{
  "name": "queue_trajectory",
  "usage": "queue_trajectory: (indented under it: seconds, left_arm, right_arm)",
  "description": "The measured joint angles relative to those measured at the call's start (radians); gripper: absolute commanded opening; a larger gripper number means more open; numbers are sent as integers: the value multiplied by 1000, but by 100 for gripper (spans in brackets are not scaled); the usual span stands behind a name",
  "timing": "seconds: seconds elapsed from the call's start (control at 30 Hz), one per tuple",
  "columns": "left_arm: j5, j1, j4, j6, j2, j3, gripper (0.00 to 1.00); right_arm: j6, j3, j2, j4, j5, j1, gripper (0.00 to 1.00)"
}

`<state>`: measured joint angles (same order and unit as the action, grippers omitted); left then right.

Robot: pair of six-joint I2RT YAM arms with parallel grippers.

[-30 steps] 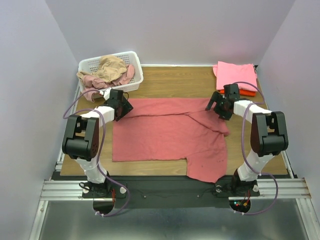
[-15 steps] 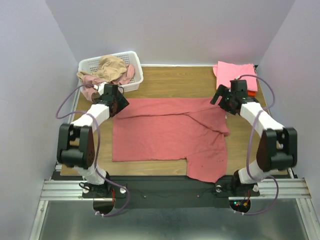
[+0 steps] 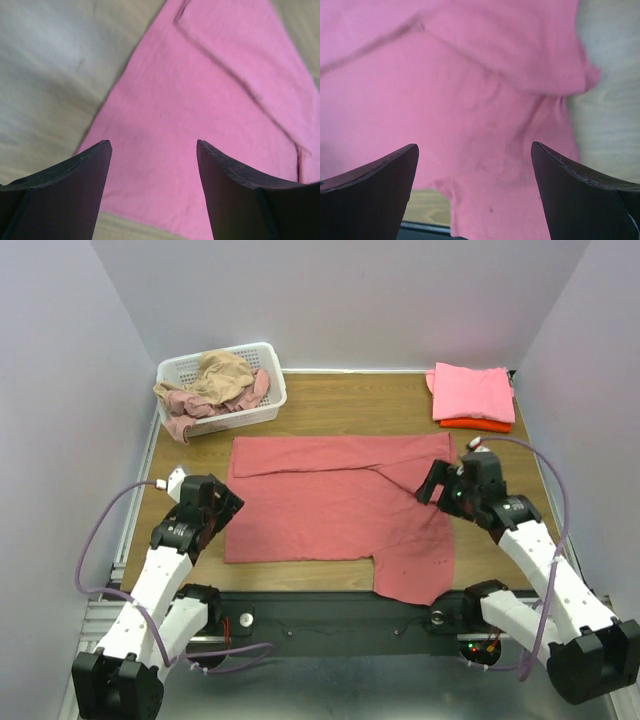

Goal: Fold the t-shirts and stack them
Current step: Fold the tshirt

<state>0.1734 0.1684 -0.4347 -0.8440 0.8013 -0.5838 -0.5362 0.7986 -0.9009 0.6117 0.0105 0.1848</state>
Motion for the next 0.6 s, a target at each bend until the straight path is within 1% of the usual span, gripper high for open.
queue_trajectory:
  seconds: [0.13,0.23,0.27,0.4,0.5,0.6]
  left_arm:
    - [-43,21,-29,-43,-64,69,83]
    - [-62,27,-15,-58,-48,81,83]
    - [-64,27,-5,-59,-30,81,83]
    - [-63,27,47,-53,79,79,83]
    - [-58,27,69,-40,164,48,83]
    - [-47,27,103,-18,244,-26,84]
  right_arm:
    - [-79,-108,-35,25,-11,193,100]
    - [-138,-132,-139,33,-64,340,100]
    - [-151,-132,-173,31,-81,367,100]
    - [-176,-109,-239,44,-159,389,100]
    - [-174,-19,-273,57,-231,389,100]
    - [-171,77,-323,47,-298,389,100]
